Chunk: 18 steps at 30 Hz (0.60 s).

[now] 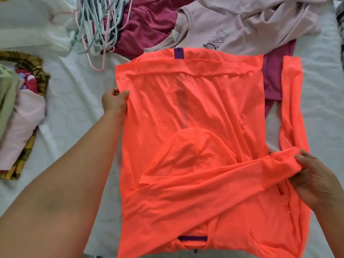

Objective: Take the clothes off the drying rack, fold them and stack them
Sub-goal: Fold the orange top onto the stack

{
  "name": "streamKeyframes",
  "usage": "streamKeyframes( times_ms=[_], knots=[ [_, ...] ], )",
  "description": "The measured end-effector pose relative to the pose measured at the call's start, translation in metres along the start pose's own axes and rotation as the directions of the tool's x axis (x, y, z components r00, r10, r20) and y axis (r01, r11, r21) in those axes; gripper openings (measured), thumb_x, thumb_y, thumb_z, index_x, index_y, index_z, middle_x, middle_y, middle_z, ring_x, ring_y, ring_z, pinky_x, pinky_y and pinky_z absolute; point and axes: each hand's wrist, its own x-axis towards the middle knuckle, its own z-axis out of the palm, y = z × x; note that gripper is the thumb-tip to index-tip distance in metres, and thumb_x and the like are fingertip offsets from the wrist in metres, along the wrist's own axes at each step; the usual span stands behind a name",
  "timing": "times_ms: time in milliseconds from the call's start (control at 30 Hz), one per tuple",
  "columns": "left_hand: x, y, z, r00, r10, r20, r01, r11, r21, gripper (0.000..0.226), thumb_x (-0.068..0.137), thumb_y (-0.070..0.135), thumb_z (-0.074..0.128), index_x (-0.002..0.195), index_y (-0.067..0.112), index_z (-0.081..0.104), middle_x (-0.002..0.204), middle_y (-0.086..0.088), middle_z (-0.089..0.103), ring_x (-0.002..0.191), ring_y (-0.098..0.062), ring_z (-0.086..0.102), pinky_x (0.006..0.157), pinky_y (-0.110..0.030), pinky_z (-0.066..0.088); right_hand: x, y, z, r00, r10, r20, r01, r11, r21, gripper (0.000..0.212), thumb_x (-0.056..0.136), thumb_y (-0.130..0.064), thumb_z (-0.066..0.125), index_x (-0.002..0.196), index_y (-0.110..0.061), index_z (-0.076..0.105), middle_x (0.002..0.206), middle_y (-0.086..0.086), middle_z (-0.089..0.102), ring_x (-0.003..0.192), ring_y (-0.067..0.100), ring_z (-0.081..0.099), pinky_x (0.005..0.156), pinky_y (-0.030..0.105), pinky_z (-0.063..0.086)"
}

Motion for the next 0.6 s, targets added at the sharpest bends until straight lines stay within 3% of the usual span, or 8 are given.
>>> streamKeyframes(
  times_ms=[67, 167, 267, 333, 433, 500, 567, 600],
  knots=[
    [-0.02, 0.014, 0.0, 0.975, 0.223, -0.015, -0.224, 0.971, -0.084, 0.014, 0.08, 0.01, 0.063, 0.089, 0.017, 0.055, 0.072, 0.004, 0.051, 0.065, -0.011, 0.046, 0.066, -0.027, 0.042, -0.004, -0.004, 0.007, 1.0, 0.003, 0.014, -0.003, 1.0, 0.021, 0.048, 0.037, -0.031, 0.079, 0.083, -0.018, 0.067, 0.075, 0.003, 0.072, 0.071, 0.012, 0.07, 0.069, 0.024, 0.056],
    [-0.06, 0.037, 0.034, 0.848, 0.521, 0.103, -0.525, 0.851, 0.017, 0.034, 0.076, 0.01, 0.064, 0.109, 0.008, 0.058, 0.081, 0.005, 0.054, 0.067, 0.0, 0.047, 0.07, -0.011, 0.039, -0.013, -0.013, 0.018, 1.0, -0.015, 0.024, 0.013, 0.997, 0.073, 0.037, 0.041, -0.026, 0.073, 0.078, -0.02, 0.068, 0.07, 0.0, 0.071, 0.067, 0.009, 0.069, 0.065, 0.019, 0.057],
    [-0.094, 0.044, 0.086, 0.827, 0.458, 0.326, -0.49, 0.871, 0.019, 0.062, 0.078, 0.01, 0.069, 0.133, 0.002, 0.042, 0.114, -0.018, 0.054, 0.079, -0.018, 0.056, 0.086, -0.022, 0.047, -0.015, -0.019, 0.017, 0.998, -0.043, 0.036, 0.04, 0.994, 0.103, 0.009, 0.061, -0.018, 0.069, 0.069, -0.023, 0.069, 0.064, -0.003, 0.069, 0.06, 0.005, 0.068, 0.055, 0.013, 0.053],
    [-0.117, 0.033, 0.098, 0.848, 0.327, 0.416, -0.351, 0.936, -0.019, 0.069, 0.081, 0.01, 0.069, 0.139, 0.003, 0.032, 0.127, -0.021, 0.045, 0.084, -0.02, 0.055, 0.087, -0.028, 0.046, -0.015, -0.022, 0.011, 0.998, -0.046, 0.049, 0.042, 0.995, 0.092, 0.018, 0.054, -0.022, 0.077, 0.071, -0.024, 0.069, 0.061, -0.005, 0.068, 0.056, 0.002, 0.065, 0.052, 0.009, 0.05],
    [-0.152, -0.008, 0.062, 0.851, 0.388, 0.354, -0.407, 0.913, -0.022, 0.061, 0.08, 0.021, 0.065, 0.131, 0.0, 0.039, 0.121, -0.017, 0.047, 0.087, -0.019, 0.054, 0.077, -0.015, 0.044, -0.015, -0.028, 0.009, 0.999, -0.014, 0.05, 0.009, 0.996, 0.09, 0.053, 0.032, -0.03, 0.084, 0.081, -0.022, 0.065, 0.066, -0.003, 0.069, 0.062, 0.004, 0.067, 0.061, 0.012, 0.053],
    [-0.177, -0.048, 0.018, 0.847, 0.442, 0.295, -0.476, 0.878, 0.05, 0.056, 0.078, 0.037, 0.059, 0.122, 0.003, 0.046, 0.11, -0.011, 0.05, 0.086, -0.018, 0.055, 0.076, -0.021, 0.047, -0.01, -0.033, 0.006, 0.99, -0.013, 0.141, -0.005, 0.992, 0.124, 0.057, 0.031, -0.028, 0.087, 0.081, -0.022, 0.062, 0.066, -0.002, 0.068, 0.06, 0.002, 0.065, 0.064, 0.007, 0.05],
    [-0.201, -0.091, -0.028, 0.85, 0.435, 0.295, -0.495, 0.852, 0.169, 0.057, 0.078, 0.049, 0.055, 0.116, 0.007, 0.051, 0.103, -0.004, 0.05, 0.086, -0.01, 0.052, 0.081, -0.031, 0.045, -0.006, -0.04, 0.009, 0.937, 0.062, 0.345, -0.15, 0.96, 0.235, 0.066, 0.028, -0.028, 0.094, 0.084, -0.021, 0.06, 0.069, -0.002, 0.067, 0.054, -0.003, 0.061, 0.058, -0.002, 0.043],
    [-0.215, -0.11, -0.048, 0.85, 0.42, 0.318, -0.499, 0.834, 0.234, 0.059, 0.079, 0.057, 0.054, 0.116, 0.011, 0.052, 0.103, -0.003, 0.051, 0.088, -0.008, 0.05, 0.084, -0.033, 0.043, -0.007, -0.038, 0.012, 0.95, 0.072, 0.303, -0.128, 0.978, 0.167, 0.059, 0.041, -0.029, 0.092, 0.09, -0.016, 0.061, 0.077, -0.001, 0.069, 0.06, -0.003, 0.062, 0.061, -0.004, 0.041]
  ],
)
